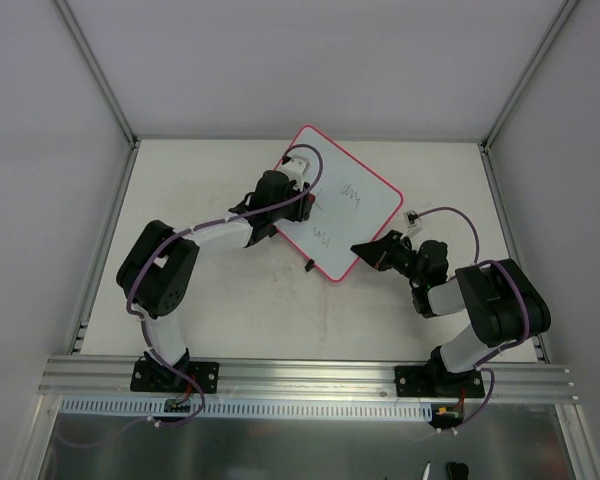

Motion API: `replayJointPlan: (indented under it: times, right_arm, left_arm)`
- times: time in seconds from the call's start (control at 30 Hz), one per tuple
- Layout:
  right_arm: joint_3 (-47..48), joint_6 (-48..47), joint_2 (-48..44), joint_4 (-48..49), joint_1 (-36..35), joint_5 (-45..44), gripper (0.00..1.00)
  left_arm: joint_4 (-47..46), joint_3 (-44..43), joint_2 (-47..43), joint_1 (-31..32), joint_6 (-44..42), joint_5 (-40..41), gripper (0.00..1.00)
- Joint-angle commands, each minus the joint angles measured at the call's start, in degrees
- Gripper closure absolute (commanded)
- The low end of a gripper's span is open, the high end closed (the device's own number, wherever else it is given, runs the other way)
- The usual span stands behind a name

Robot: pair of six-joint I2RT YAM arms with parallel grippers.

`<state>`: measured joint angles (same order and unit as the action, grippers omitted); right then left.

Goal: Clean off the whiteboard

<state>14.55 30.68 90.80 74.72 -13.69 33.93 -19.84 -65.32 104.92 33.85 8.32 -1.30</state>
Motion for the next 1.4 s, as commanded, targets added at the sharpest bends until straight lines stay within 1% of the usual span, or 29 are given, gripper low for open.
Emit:
replayJointPlan:
  times: [0.0,0.17,0.33,0.63,0.83,0.97,1.07,1.13,1.27,1.37]
  right_arm:
    - [1.89,-2.46,-1.07,13.0,-0.11,2.28,1.0]
    - [1.89,-2.46,-1.07,13.0,-0.19,2.28,1.0]
    - [1.89,-2.55,-1.07,13.0,-0.11,2.45,1.0]
    - [1.89,-2.46,-1.24,13.0,-0.19,2.54,1.0]
    - [1.89,-2.29,-1.42,13.0,-0.19,2.54,1.0]
    - [1.8,-2.37,-1.59,13.0,-0.19,2.45,1.0]
    - [1.8,-2.38,-1.68,13.0,-0.19,2.45,1.0]
    - [1.71,-2.38,-1.68,13.0,-0.19,2.45,1.0]
    - [1.71,-2.38,-1.68,13.0,-0.19,2.54,1.0]
    - [1.71,-2.38,-1.68,13.08,-0.11,2.54,1.0]
  left_arm:
    - [0.15,4.23,-0.07,4.29,2.67,-2.83,0.84]
    - [-1.43,7.83,-1.3,7.37,3.81,-2.83,0.84]
    - [-3.02,9.77,-2.09,9.92,2.58,-3.09,0.84]
    - [-3.02,9.95,-2.53,10.62,2.41,-5.03,0.84]
    - [-4.42,10.91,-0.95,15.1,3.02,0.94,0.85]
    - [-7.4,12.23,-0.86,16.95,4.95,2.44,0.86]
    - [-7.85,12.23,-0.51,18.27,5.22,3.06,0.86]
    - [-7.85,12.49,-0.51,18.71,5.39,3.41,0.86]
    - [-8.03,13.38,-1.39,18.71,5.22,6.65,0.86]
    - [-7.59,13.2,-1.39,17.05,4.78,6.14,0.85]
